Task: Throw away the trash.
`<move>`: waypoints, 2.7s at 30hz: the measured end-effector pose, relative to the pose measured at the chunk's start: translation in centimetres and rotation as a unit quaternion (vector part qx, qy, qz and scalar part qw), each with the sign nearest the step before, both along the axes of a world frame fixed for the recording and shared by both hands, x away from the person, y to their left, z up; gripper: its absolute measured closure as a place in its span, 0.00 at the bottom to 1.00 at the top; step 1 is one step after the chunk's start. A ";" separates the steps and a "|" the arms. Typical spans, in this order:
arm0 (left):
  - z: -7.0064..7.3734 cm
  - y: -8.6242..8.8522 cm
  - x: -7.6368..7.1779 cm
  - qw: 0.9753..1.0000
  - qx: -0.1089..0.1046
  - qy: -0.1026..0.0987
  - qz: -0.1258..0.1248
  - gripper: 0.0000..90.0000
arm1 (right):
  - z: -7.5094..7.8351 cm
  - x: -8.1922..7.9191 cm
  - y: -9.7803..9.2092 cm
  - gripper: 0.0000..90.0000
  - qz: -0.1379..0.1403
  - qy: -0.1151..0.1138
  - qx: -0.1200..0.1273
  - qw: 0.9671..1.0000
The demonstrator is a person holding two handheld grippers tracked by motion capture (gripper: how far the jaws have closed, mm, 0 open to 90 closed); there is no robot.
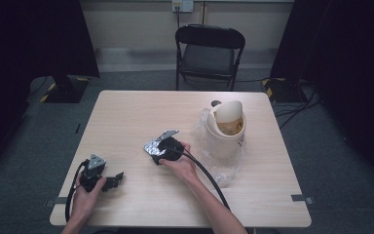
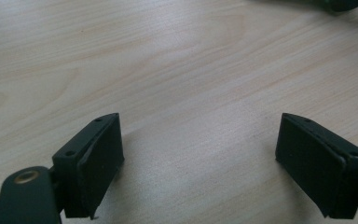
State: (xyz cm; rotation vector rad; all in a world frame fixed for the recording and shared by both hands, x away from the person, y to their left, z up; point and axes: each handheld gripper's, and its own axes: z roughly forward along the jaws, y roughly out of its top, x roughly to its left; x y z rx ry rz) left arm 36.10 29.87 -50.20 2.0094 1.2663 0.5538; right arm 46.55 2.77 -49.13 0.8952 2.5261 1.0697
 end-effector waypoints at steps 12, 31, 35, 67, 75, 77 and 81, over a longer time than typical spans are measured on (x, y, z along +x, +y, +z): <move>0.0 0.0 0.0 1.000 0.000 0.000 0.000 0.16 | 1.7 -0.8 -1.0 0.38 0.012 0.004 0.026 1.000; 0.0 0.0 0.0 1.000 0.000 0.000 0.000 0.16 | 5.0 -2.2 -4.2 0.38 0.015 -0.009 0.055 0.998; 0.0 0.1 0.1 1.000 0.004 0.001 -0.001 0.15 | 5.2 -2.5 -5.0 0.38 0.012 -0.012 0.056 0.998; 0.0 0.1 0.2 1.000 0.003 0.003 -0.005 0.13 | 7.9 -4.8 -10.0 0.38 -0.008 -0.024 0.088 0.996; 0.0 0.1 0.2 1.000 0.002 0.003 -0.004 0.13 | 9.1 -6.2 -11.7 0.38 -0.010 -0.034 0.102 0.994; 0.0 0.1 0.2 1.000 0.002 0.003 -0.004 0.13 | 9.3 -6.4 -12.3 0.38 -0.012 -0.031 0.114 0.993; 0.0 0.1 0.2 1.000 0.002 0.003 -0.005 0.13 | 9.7 -6.8 -13.4 0.38 -0.016 -0.033 0.115 0.993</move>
